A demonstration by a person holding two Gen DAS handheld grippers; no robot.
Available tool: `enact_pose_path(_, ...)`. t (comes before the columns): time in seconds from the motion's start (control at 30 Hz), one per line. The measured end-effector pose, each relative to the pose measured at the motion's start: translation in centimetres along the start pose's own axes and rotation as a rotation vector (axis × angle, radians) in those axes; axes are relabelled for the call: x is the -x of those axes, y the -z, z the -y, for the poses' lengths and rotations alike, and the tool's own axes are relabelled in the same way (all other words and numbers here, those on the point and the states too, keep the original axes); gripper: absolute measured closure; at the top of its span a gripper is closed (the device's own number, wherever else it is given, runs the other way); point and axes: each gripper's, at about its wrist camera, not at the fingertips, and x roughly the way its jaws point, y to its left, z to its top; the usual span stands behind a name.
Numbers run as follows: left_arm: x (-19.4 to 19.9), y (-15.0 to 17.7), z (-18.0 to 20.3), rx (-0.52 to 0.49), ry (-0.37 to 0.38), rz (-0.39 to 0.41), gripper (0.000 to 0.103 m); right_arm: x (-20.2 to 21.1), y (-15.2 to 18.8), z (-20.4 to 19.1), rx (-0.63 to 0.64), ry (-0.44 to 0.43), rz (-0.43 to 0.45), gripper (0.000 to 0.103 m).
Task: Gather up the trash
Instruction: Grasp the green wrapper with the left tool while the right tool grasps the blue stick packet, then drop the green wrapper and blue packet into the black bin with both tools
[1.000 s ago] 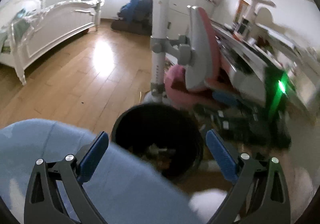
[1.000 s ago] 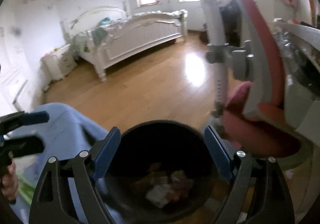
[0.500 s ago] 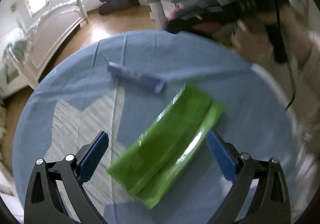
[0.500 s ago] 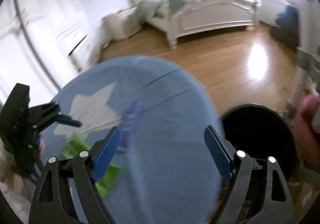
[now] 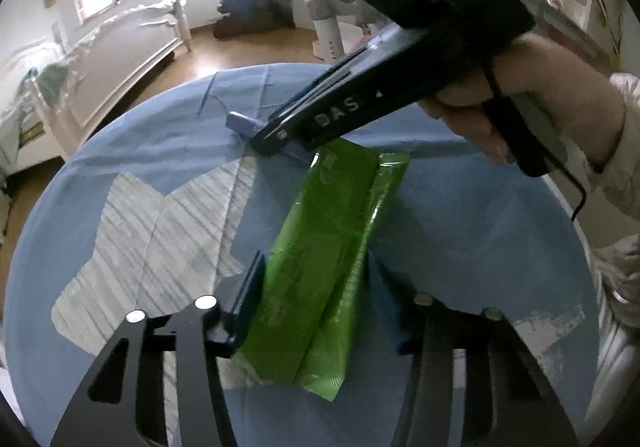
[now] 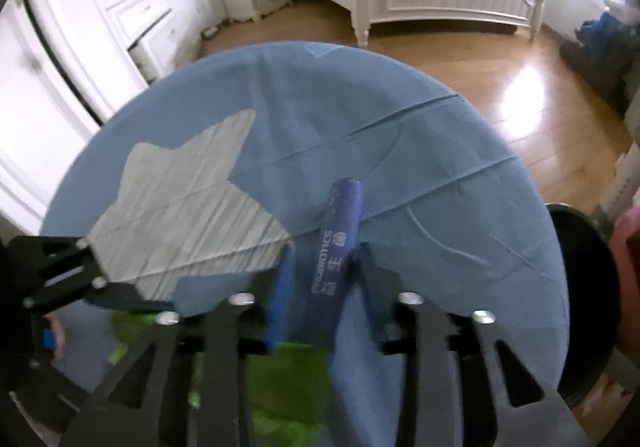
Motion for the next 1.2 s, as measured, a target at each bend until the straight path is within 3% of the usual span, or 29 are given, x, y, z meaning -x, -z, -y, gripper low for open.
enact_pose_path(0.1,0.6,0.2,-1.2,0.069,-0.004,0.011,0.063,1.0,0.6,1.3,-0.038,-0.025,0.051,0.087)
enact_pose_path(0.17,0.9,0.0,-2.1,0.129,-0.004,0.023,0.064,3.0,1.1,2.8,-0.08,-0.052,0.128,0.088)
enact_pose_path(0.27,1.5,-1.4,-3.4,0.237,0.012,0.056,0.065,6.9,2.2,4.9,-0.123,-0.018,0.267,0.088)
enact_pose_path(0.4,1.8,-6.3,-2.5,0.299,0.041,0.126,0.065,12.0,3.5,8.5,-0.161,0.093,0.411,0.088)
enact_pose_path(0.53,0.2,-11.9,-0.5,0.33,0.107,0.19,0.065,15.2,5.1,12.4,-0.209,0.179,0.469,0.088)
enact_pose_path(0.67,-2.8,-16.9,1.9,0.298,0.164,0.223,0.065,16.6,7.0,16.7,-0.277,0.212,0.47,0.088)
enact_pose_path(0.87,-8.4,-22.4,4.3,0.332,0.23,0.195,0.064,16.5,9.6,22.7,-0.356,0.271,0.436,0.088)
enact_pose_path(1.2,-12.5,-23.4,5.1,0.35,0.259,0.131,0.064,14.4,11.0,26.3,-0.394,0.294,0.385,0.087)
